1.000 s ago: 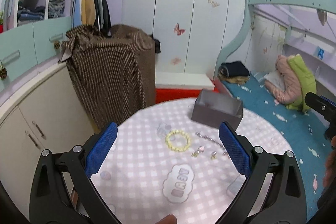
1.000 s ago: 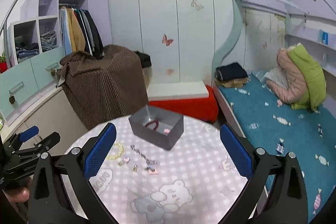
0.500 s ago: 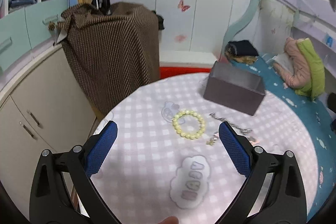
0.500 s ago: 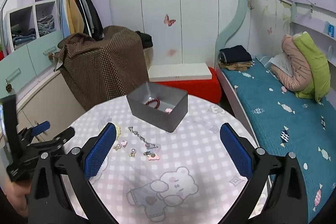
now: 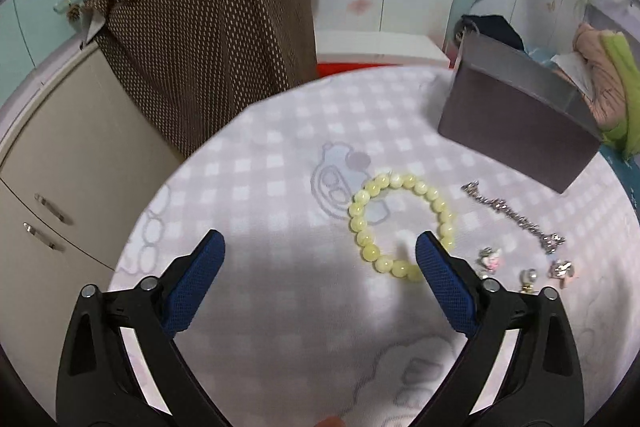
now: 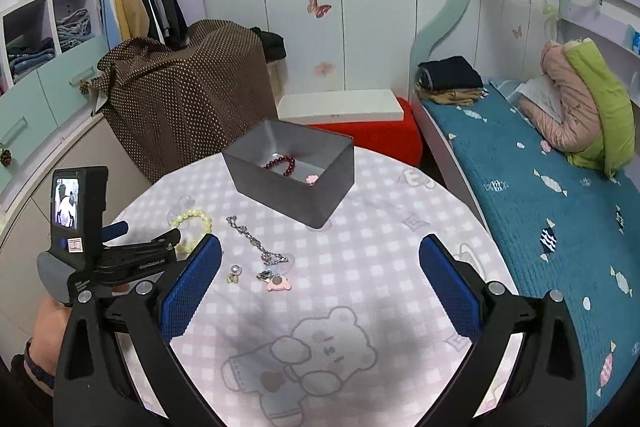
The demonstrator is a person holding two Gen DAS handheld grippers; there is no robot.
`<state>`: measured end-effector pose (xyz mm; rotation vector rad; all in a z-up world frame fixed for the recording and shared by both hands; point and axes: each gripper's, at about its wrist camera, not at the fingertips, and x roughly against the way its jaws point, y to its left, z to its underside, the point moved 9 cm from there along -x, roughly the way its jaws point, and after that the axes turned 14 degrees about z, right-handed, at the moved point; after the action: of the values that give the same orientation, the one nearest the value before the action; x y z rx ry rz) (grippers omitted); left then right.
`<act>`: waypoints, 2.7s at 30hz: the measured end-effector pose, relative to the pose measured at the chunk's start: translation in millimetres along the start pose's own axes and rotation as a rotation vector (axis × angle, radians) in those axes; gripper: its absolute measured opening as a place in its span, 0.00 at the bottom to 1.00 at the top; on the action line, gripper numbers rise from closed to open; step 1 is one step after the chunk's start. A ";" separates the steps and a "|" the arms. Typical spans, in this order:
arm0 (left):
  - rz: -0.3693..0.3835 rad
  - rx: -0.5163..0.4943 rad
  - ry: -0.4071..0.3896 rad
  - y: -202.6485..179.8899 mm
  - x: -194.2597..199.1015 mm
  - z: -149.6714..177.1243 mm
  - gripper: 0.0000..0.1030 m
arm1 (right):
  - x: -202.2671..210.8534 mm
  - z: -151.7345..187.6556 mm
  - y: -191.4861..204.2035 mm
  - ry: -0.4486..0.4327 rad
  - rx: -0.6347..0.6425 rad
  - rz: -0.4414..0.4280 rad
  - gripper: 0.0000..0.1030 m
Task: Organize jewelry
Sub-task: 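Grasp the pale yellow bead bracelet with the left gripper, then grasp a small charm beside the silver chain with the right gripper, then carry yellow bracelet and charm into the grey box and open both grippers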
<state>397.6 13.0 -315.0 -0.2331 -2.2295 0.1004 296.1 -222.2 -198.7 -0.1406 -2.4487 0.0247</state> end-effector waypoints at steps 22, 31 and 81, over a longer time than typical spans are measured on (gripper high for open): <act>0.119 -0.045 -0.081 -10.7 51.3 -2.0 0.09 | -66.2 53.0 46.1 0.167 0.172 -0.055 0.84; 0.141 -0.067 -0.100 -18.6 82.7 7.9 0.09 | -92.5 59.4 70.7 0.177 0.283 -0.084 0.43; 0.389 -0.220 -0.259 -131.7 120.0 -149.0 0.09 | -36.4 -108.5 44.7 -0.064 0.178 -0.224 0.13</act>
<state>424.2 -92.9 -110.1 -0.8138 -2.4242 0.0988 397.1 -183.6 -140.5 0.2160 -2.4974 0.1493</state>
